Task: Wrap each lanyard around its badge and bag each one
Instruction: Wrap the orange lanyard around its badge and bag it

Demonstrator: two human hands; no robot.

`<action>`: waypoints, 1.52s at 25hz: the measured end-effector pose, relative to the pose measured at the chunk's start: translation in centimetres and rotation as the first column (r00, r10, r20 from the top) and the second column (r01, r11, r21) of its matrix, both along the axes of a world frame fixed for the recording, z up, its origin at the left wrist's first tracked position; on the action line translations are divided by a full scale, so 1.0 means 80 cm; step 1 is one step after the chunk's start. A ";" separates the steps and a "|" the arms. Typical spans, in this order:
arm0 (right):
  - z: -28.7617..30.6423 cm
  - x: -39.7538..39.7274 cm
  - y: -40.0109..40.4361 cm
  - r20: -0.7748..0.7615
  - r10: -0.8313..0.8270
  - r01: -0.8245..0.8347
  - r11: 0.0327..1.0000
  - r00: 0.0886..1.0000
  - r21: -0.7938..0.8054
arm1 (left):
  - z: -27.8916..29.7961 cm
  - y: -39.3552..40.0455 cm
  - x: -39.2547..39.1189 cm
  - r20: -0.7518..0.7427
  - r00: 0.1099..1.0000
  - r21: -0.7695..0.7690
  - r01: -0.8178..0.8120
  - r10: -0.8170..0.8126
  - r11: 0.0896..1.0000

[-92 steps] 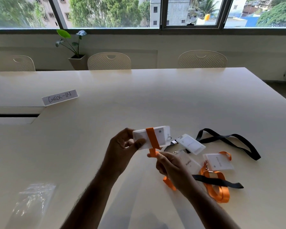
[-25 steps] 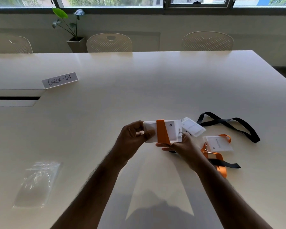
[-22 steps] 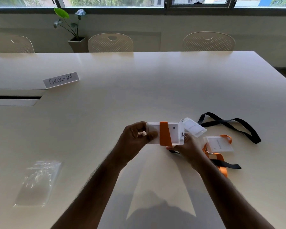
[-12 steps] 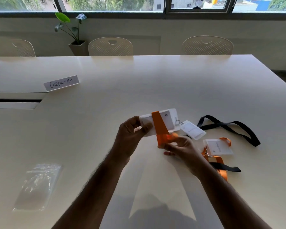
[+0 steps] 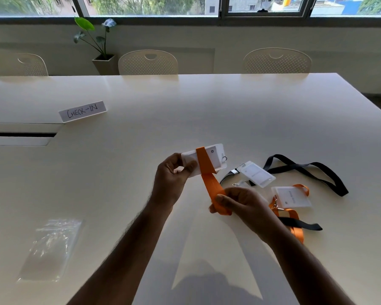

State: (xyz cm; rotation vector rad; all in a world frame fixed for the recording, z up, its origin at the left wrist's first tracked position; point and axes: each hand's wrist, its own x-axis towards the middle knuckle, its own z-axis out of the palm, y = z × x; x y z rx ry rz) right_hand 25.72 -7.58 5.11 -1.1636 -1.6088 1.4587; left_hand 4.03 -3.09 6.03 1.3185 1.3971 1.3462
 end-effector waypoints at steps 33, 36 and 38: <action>0.057 -0.010 0.006 -0.121 -0.181 0.178 0.983 0.976 -0.037 | 0.004 -0.028 0.004 -0.725 0.689 0.322 0.342 -0.003 0.883; 0.056 -0.005 0.010 0.178 -0.187 0.147 0.965 0.966 0.216 | 0.010 -0.029 0.001 -0.725 0.688 0.304 0.359 -0.030 0.882; 0.051 0.001 0.015 0.385 -0.267 0.091 0.904 0.883 0.418 | 0.012 -0.030 -0.003 -0.721 0.691 0.279 0.367 -0.059 0.887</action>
